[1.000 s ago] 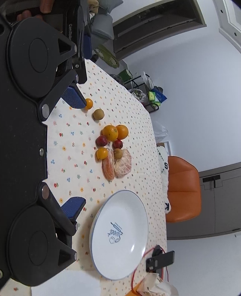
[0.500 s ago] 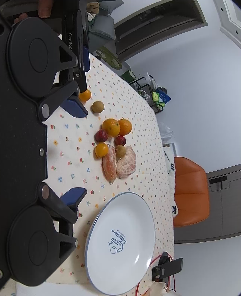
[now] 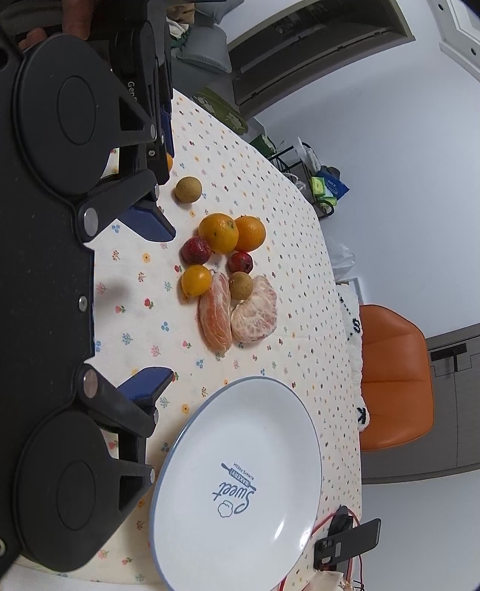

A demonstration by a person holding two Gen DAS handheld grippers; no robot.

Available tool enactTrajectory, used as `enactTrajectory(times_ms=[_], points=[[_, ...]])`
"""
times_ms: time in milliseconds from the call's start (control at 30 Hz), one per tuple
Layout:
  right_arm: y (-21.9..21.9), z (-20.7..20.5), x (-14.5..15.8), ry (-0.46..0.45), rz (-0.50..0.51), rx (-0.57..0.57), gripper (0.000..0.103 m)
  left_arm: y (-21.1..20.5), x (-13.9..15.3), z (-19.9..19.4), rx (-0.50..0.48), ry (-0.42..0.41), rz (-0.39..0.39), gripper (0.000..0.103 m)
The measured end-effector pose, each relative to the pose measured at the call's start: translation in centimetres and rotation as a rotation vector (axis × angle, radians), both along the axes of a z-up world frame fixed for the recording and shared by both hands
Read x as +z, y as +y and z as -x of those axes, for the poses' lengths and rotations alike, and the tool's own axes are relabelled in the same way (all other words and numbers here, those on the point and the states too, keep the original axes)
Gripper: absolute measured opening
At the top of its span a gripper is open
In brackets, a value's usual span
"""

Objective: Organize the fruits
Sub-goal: 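Grasp a small tangerine with the left tool while the right tool grasps another tangerine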

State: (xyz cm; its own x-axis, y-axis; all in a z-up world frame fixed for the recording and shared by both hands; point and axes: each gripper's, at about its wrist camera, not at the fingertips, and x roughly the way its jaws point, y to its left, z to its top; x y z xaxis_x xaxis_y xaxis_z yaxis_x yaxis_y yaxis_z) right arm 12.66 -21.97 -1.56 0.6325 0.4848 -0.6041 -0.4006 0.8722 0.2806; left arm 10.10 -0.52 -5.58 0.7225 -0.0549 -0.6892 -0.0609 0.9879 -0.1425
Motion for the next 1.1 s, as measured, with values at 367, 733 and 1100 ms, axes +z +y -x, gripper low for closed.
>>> enactTrajectory(times_ms=[367, 733, 1100], points=[[0.9, -1.7, -0.6, 0.026, 0.008, 0.024, 0.062, 0.7, 1.0, -0.5, 0.016, -0.022, 0.016, 0.023], [2.7, -3.6, -1.5, 0.041, 0.004, 0.046, 0.048, 1.6, 1.5, -0.4, 0.03, -0.037, 0.025, 0.023], [2.5, -4.1, -1.4, 0.022, -0.03, 0.074, 0.021, 0.8, 2.0, -0.6, 0.017, -0.051, 0.026, 0.023]])
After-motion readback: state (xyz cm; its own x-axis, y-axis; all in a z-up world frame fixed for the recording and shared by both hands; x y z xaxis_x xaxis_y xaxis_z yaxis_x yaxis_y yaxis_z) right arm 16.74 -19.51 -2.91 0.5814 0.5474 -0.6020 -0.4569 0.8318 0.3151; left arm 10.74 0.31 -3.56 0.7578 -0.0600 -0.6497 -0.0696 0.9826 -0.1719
